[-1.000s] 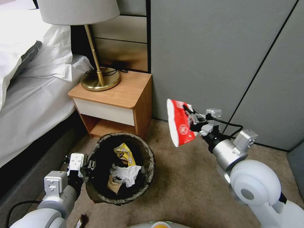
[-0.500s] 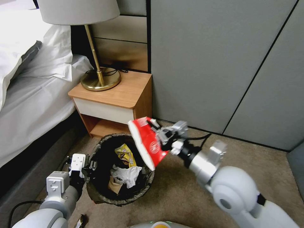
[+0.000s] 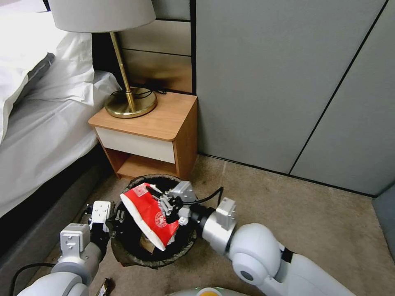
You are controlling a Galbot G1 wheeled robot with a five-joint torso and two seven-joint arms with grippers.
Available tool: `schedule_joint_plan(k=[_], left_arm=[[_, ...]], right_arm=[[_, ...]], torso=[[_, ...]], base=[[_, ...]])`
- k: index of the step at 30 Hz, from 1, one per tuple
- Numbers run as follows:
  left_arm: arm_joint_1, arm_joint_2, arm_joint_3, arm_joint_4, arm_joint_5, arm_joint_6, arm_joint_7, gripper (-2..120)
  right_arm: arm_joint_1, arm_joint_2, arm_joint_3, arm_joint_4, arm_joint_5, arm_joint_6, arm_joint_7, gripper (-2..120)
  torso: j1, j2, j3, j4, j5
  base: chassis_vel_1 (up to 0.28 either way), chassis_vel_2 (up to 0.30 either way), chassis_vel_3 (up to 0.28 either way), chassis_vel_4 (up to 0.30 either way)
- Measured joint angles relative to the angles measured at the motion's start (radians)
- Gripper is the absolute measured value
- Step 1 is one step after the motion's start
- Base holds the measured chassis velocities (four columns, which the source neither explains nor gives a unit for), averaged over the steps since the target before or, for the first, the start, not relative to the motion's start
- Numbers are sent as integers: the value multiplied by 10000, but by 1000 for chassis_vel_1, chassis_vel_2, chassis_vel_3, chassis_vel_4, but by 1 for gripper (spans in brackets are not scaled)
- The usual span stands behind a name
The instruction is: Pick up the trash bin, then pick up the garbage from the floor and place it into the trash bin.
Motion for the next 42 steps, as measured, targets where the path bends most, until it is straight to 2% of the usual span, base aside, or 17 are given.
schedule_joint_plan(k=[4, 10, 13, 15, 18, 20, 22, 25, 26, 29, 30, 32, 36, 37, 39, 41, 42], left_arm=[[-4, 2, 1, 0, -19, 5, 1, 3], [-6, 17, -19, 0, -62, 15, 5, 3], [-11, 29, -20, 0, -85, 22, 8, 3], [-11, 29, -20, 0, -85, 22, 8, 3], [-23, 63, -22, 0, -116, 31, 11, 3], [-32, 71, -25, 0, -136, 39, 11, 3], [-55, 90, -30, 0, -180, 54, 12, 3], [-57, 90, -32, 0, -185, 55, 12, 3], [-54, 91, -34, 0, -179, 55, 12, 3], [-51, 101, -44, 0, -168, 55, 11, 3], [-51, 135, -61, 0, -155, 55, 8, 3], [-55, 150, -63, 0, -152, 55, 7, 3], [-69, 157, -65, 0, -146, 57, 4, 3], [-69, 157, -65, 0, -146, 57, 4, 3], [-62, 156, -66, 0, -148, 57, -1, 3], [-55, 160, -74, 0, -151, 57, -2, 3], [-46, 163, -93, 0, -163, 57, -3, 3]], right_arm=[[131, 199, -267, -281, -113, -14, 392, 2], [319, 445, -456, -505, -105, -91, 843, 28], [332, 404, -457, -509, -105, -95, 855, 37], [332, 404, -457, -509, -105, -95, 855, 37], [360, 304, -427, -427, -74, -96, 975, 57], [375, 233, -406, -373, -41, -96, 988, 59], [407, -12, -302, -215, 34, -96, 999, 72], [392, -260, -116, -36, 87, -96, 999, 78], [305, -447, 70, 144, 126, -96, 998, 85], [70, -715, 425, 408, 134, -77, 985, 93], [-278, -968, 878, 695, 116, -9, 946, 98], [-493, -1101, 1138, 849, 81, 47, 917, 99], [-1682, -1716, 2583, 1612, -561, 824, 742, 100], [-1682, -1716, 2583, 1612, -561, 824, 742, 100], [-2739, -1938, 3648, 2164, -827, 1417, 860, 100], [-3162, -1975, 4113, 2441, -831, 1456, 786, 100], [-3675, -1983, 4785, 2784, -870, 1538, 606, 100]], torso=[[-1, 0, 0, 0, 0], [0, 0, 0, 0, 0], [-1, 0, 0, 0, 1], [-1, 0, 0, 0, 1], [0, 0, 0, 1, 2], [-1, 0, 0, 0, 2], [0, 0, 0, 0, 3], [-1, 0, 0, 1, 3], [0, 0, 0, 1, 3], [-1, 0, 0, 2, 3], [0, 0, 0, 0, 2], [0, 0, 0, 0, 5], [-1, 0, 0, 0, 4], [-1, 0, 0, 0, 4], [0, 0, 0, 1, 4], [-1, 0, 0, 0, 5], [0, 0, 0, -2, 2]], base=[[0, 0, 0, 0], [0, 0, 0, 0], [0, 0, 0, 0], [0, 0, 0, 0], [0, 0, 0, 0], [0, 0, 0, 0], [0, 0, 0, 0], [0, 0, 0, 0], [0, 0, 0, 0], [0, 0, 0, 0], [0, 0, 0, 0], [0, 0, 0, 0], [0, 0, 0, 0], [0, 0, 0, 0], [0, 0, 0, 0], [0, 0, 0, 0], [0, 0, 0, 0]])
